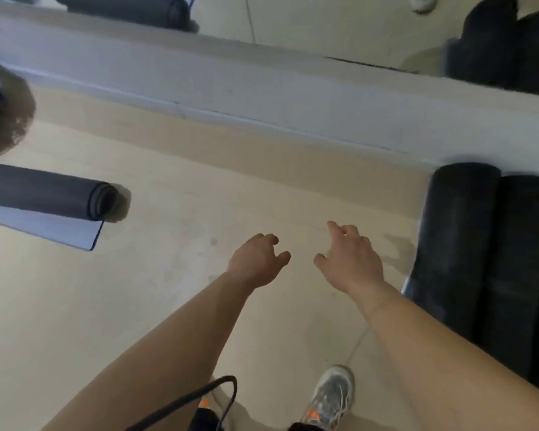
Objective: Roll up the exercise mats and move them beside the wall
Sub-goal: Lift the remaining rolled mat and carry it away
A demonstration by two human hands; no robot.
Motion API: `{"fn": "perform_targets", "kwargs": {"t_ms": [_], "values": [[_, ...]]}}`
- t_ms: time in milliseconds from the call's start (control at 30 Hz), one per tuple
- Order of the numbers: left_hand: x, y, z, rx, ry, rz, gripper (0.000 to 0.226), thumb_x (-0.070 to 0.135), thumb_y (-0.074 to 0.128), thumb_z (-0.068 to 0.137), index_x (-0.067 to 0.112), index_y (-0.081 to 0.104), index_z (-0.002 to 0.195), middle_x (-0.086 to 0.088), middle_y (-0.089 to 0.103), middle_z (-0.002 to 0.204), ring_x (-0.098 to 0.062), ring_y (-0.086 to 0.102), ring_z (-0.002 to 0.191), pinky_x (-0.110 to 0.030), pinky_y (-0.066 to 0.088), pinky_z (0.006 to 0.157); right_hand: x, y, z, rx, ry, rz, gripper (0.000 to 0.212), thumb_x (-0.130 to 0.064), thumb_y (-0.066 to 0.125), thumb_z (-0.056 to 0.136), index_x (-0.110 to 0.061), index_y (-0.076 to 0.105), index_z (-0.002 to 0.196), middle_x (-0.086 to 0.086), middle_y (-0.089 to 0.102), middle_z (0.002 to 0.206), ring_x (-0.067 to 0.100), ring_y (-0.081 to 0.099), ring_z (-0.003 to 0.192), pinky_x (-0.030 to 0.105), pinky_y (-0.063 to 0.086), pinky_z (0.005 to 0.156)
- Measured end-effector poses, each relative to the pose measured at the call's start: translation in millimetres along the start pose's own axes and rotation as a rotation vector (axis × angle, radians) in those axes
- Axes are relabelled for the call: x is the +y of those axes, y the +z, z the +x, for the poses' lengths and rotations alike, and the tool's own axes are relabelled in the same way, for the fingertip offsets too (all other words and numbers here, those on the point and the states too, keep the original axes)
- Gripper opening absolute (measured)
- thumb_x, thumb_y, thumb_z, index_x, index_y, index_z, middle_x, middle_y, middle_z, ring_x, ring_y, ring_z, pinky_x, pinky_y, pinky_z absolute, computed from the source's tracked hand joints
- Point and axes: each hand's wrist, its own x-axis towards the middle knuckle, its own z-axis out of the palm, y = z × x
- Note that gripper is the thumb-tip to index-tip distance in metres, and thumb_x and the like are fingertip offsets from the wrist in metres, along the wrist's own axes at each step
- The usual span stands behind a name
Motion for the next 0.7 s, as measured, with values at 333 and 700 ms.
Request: {"fn": "perform_targets", "kwargs": {"t_ms": [333, 700], "values": [[-331, -81, -73, 0.098, -0.284, -0.238, 0.058, 0.048, 0.052, 0.102, 0.018, 0.047, 0.152, -0.004, 0.049, 0.151, -0.026, 0.054, 0.132, -0.040, 0.046, 0.105, -324, 112, -14, -0.151, -0.302, -0.165, 0.071, -0.041, 0.056, 0.097, -0.024, 0.026, 0.159, 0.007, 0.034, 0.155, 0.034, 0.043, 0.133, 0.042, 0.043, 0.100], [-618, -184, -86, 0.158, -0.444, -0.285, 0.059, 0.048, 0.050, 0.103, 0.018, 0.044, 0.153, -0.003, 0.047, 0.152, -0.024, 0.054, 0.130, -0.038, 0.045, 0.101, -577, 217, 7, -0.214, -0.357, -0.210, 0.072, -0.039, 0.055, 0.098, -0.022, 0.023, 0.160, 0.008, 0.033, 0.154, 0.034, 0.043, 0.133, 0.041, 0.044, 0.101]]}}
